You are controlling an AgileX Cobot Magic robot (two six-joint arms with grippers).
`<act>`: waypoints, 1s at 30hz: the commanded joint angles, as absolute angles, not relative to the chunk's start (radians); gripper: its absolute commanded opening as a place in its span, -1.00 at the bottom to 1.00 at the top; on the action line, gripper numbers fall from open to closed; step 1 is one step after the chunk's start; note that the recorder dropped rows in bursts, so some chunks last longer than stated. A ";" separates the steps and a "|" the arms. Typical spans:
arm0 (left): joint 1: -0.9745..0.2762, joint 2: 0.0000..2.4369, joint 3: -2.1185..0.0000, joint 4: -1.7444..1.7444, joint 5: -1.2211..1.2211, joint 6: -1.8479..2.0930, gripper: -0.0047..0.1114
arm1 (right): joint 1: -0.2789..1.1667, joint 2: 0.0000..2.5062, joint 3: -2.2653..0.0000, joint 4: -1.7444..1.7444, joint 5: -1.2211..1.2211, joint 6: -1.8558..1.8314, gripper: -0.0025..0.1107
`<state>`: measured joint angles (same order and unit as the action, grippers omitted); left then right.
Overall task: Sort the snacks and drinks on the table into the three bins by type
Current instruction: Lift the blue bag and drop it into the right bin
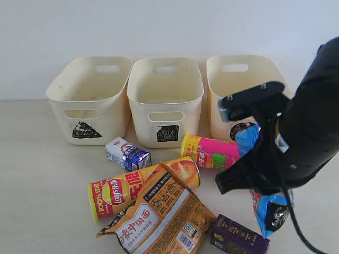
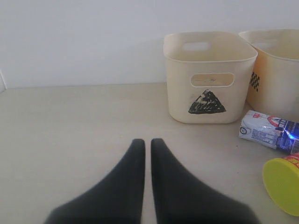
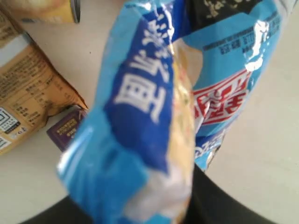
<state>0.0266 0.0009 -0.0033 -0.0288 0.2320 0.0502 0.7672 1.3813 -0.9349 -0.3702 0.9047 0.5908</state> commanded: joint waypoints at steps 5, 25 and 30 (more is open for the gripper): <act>0.027 0.000 0.000 -0.040 0.226 0.048 -0.85 | 0.768 1.170 -1.114 -0.414 0.923 0.465 -0.96; 0.027 0.000 0.000 -0.040 0.226 0.048 -0.85 | 0.489 1.566 -1.139 -1.502 0.368 1.059 -0.96; 0.027 0.000 0.000 -0.040 0.226 0.048 -0.85 | 0.349 1.685 -1.182 -1.553 0.208 1.231 -0.96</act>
